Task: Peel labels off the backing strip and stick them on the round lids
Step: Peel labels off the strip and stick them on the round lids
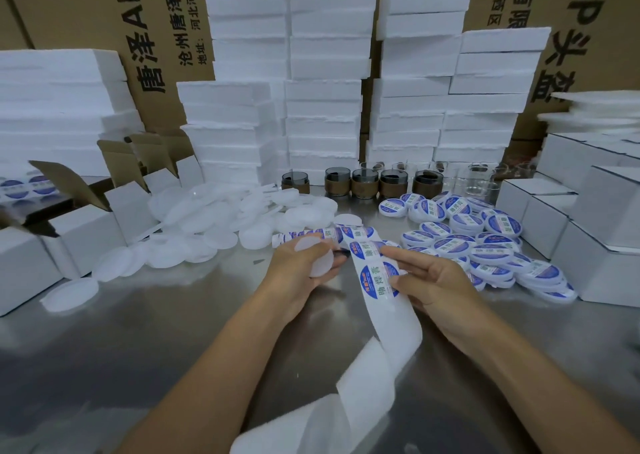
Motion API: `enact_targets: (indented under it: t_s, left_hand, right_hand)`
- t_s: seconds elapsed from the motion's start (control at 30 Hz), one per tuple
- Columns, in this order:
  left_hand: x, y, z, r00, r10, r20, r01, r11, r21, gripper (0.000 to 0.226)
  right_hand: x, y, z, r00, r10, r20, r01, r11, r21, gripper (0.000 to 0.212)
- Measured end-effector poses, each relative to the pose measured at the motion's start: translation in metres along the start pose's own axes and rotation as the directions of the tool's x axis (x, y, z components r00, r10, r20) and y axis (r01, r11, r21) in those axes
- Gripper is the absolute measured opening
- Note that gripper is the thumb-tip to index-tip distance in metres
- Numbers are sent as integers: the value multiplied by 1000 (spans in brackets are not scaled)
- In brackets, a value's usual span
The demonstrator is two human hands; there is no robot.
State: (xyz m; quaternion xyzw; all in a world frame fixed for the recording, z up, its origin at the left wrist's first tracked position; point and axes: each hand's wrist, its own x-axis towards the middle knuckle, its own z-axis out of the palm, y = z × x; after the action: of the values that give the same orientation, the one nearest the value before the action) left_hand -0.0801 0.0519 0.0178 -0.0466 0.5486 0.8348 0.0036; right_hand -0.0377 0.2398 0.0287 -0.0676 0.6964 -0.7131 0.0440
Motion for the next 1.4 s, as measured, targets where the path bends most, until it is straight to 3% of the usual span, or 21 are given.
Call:
enact_targets:
  t_s: [0.13, 0.33, 0.4, 0.5, 0.63, 0.7, 0.87, 1.13, 1.27, 1.4]
  left_hand:
    - [-12, -2, 5, 998, 11, 60, -14, 998, 59, 24]
    - [-17, -1, 13, 997, 37, 66, -36, 999, -12, 30]
    - [-17, 0, 14, 997, 41, 72, -41, 999, -10, 32]
    - [-17, 1, 15, 997, 42, 61, -43, 999, 13, 35]
    - [-20, 1, 17, 996, 28, 79, -31, 999, 36, 33]
    - [-21, 1, 17, 995, 22, 94, -25, 999, 38, 33]
    - [-21, 1, 17, 994, 29, 102, -35, 998, 55, 30]
    - [-13, -3, 15, 996, 95, -3, -94, 990, 103, 32]
    - [-12, -3, 13, 991, 130, -37, -125, 985, 117, 32]
    - [-10, -2, 11, 979, 178, -100, -160, 973, 166, 32]
  right_hand:
    - [1, 4, 11, 983, -111, -146, 101, 992, -72, 34]
    - [2, 8, 21, 934, -310, -175, 252, 923, -290, 40]
    - [2, 11, 21, 893, -410, -184, 286, 834, -471, 43]
    - [3, 13, 18, 800, -588, -124, 348, 621, -703, 46]
    - [4, 12, 16, 683, -728, 60, 425, 329, -843, 38]
    - [4, 12, 17, 647, -756, 95, 433, 262, -863, 36]
    - [4, 13, 17, 612, -784, 102, 438, 229, -870, 30]
    - [4, 12, 17, 608, -786, 114, 430, 206, -879, 20]
    - [2, 11, 19, 649, -748, 136, 448, 232, -863, 7]
    - [1, 10, 21, 699, -705, 118, 437, 290, -851, 9]
